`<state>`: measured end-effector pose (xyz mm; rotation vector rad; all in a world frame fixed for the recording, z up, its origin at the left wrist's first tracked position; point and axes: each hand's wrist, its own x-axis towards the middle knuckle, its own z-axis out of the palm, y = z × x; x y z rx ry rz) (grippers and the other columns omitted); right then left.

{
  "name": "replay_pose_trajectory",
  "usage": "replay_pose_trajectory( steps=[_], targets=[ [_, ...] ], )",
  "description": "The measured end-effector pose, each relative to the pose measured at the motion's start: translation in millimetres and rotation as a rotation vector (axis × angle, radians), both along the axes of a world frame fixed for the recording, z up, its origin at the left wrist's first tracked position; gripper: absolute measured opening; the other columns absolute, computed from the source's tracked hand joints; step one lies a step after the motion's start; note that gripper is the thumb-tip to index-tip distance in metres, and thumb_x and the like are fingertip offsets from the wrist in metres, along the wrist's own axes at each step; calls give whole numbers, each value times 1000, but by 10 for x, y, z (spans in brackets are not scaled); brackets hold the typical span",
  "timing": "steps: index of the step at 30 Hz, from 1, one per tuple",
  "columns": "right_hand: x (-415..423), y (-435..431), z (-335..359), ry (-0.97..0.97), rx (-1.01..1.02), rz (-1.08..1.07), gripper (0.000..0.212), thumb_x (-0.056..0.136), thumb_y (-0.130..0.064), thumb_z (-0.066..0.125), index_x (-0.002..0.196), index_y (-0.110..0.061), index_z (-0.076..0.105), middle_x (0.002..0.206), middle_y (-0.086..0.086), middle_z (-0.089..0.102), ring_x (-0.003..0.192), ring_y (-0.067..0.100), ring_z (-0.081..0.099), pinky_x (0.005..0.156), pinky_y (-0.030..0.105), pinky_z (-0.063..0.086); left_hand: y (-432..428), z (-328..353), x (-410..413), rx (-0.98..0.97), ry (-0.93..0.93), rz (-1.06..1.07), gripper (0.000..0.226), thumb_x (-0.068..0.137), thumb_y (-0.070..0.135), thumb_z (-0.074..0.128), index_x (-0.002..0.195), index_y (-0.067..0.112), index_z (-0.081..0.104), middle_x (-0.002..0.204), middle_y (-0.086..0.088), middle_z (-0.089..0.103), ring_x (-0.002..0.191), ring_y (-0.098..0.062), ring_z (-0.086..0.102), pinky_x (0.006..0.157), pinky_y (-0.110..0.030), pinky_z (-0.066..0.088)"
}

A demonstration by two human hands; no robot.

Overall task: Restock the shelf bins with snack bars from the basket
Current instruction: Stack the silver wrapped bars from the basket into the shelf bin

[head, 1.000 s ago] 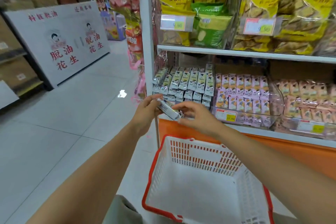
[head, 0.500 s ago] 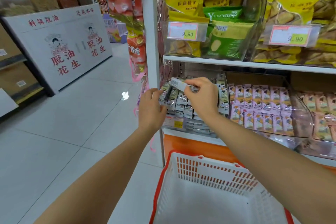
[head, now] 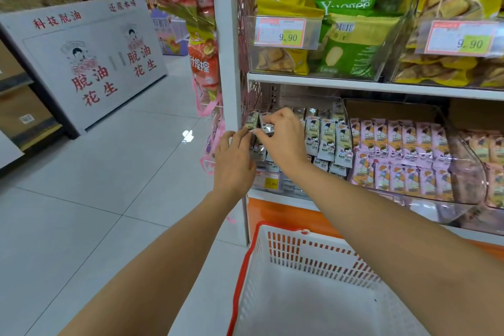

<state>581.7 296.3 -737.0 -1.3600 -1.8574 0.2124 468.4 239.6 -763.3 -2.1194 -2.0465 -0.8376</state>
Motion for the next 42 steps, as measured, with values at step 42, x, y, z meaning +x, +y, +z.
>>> replay_pose_trajectory(
  steps=[42],
  targets=[
    [1973, -91, -274, -8, -75, -75, 45, 96, -23, 37, 137, -10, 49, 142, 11, 46, 127, 27, 43, 106, 40, 35, -31, 81, 1480, 276, 116, -431, 38, 83, 20, 36, 110, 9, 61, 110, -10, 56, 105, -28, 46, 86, -38, 38]
  ],
)
